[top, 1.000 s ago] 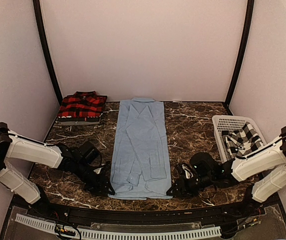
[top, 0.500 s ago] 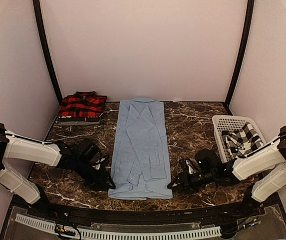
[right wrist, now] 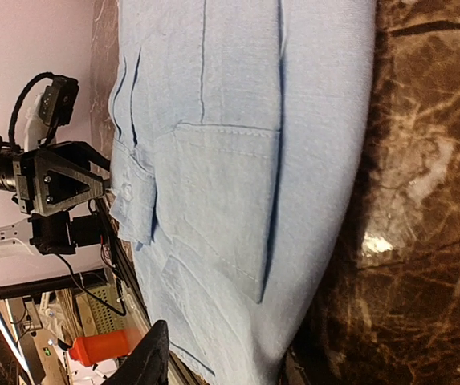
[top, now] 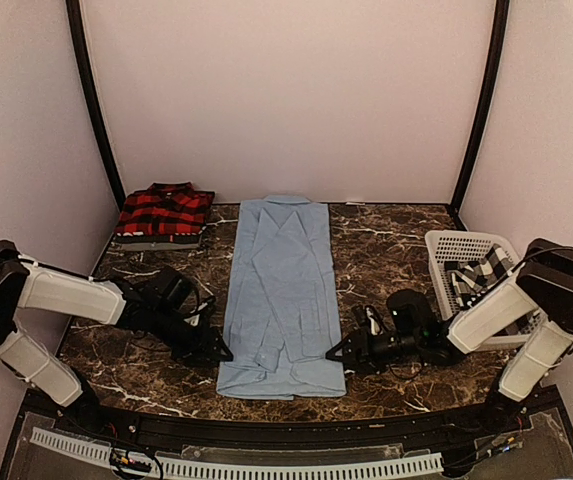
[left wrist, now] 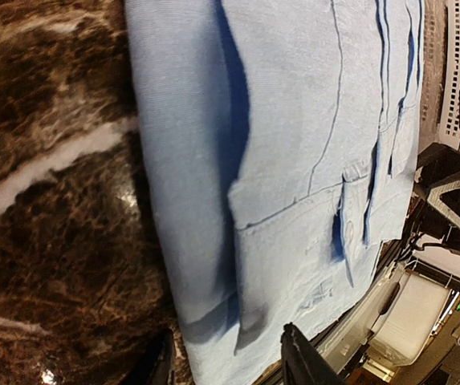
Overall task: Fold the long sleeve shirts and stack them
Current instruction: Pick up the rectangle-folded shirt from the center of the board.
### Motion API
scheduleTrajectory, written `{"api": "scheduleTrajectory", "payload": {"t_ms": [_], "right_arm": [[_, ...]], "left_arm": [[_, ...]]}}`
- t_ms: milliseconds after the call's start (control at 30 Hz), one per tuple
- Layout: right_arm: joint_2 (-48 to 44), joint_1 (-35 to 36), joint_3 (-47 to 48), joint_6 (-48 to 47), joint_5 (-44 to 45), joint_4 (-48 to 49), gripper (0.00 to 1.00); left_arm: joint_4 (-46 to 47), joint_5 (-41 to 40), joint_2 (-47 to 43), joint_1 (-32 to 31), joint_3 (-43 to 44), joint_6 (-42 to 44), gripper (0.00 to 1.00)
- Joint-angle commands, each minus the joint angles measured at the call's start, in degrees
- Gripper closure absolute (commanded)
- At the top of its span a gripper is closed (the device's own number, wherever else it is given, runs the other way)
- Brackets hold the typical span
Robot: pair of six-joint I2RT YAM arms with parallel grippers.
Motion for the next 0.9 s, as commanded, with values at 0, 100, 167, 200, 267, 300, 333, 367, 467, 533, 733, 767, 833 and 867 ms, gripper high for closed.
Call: {"api": "scheduleTrajectory", "payload": {"t_ms": [0,100,167,200,267,300,333,367,467,533,733,767,833,867], "right_arm": [[4.62,-0.64,-0.63,1.5,1.18,0.51,0.58],[5.91,-0.72,-0.71,2.67,1.05,2.67,0.6],[6.55,-0.8,-0.52,3.1,0.84,3.61,0.61],[6.78,-0.81,-0.27,3.21,0.79,3.94,0.61],[7.23,-0.81,0.41,3.27,0.79,4.28,0.62],[7.51,-0.86,0.69,3.31,0.72,4.37,0.64],[7.74,-0.87,0.96,3.39,0.63,4.58,0.66],[7.87,-0.9,1.14,3.48,0.49,4.69,0.68],[7.87,-0.89,1.01,4.04,0.35,5.28,0.73],[7.54,-0.99,0.72,4.27,0.35,5.44,0.76],[6.45,-0.99,0.95,3.83,0.09,5.63,0.92],[6.16,-0.99,1.14,3.58,0.01,5.51,0.95],[5.54,-0.99,1.83,2.59,0.06,4.41,1.0],[5.2,-0.99,2.12,2.12,0.08,3.79,1.0]], "left_arm": [[0.78,0.68,2.92,0.25,0.08,1.37,0.58],[1.45,1.69,3.6,0.25,0.08,0.78,0.64],[1.67,2.33,3.83,0.3,-0.04,0.51,0.68],[1.96,2.86,3.78,0.32,-0.13,0.38,0.7],[2.3,3.87,3.8,0.25,-0.06,-0.12,0.73],[2.45,4.22,3.81,0.25,-0.03,-0.39,0.75],[2.79,4.81,3.9,0.29,0.05,-0.72,0.76],[2.92,5.13,3.9,0.28,0.11,-0.9,0.78],[3.59,6.48,3.42,0.29,0.26,-1.88,0.81],[4.27,7.41,2.93,0.39,0.26,-2.65,0.83],[5.99,10.0,1.65,0.56,0.96,-4.52,0.91],[6.03,10.3,1.17,0.59,1.13,-4.64,0.91],[6.08,10.81,0.39,0.85,1.33,-5.12,0.93],[6.15,11.03,0.13,0.9,1.37,-5.57,0.94]]}}
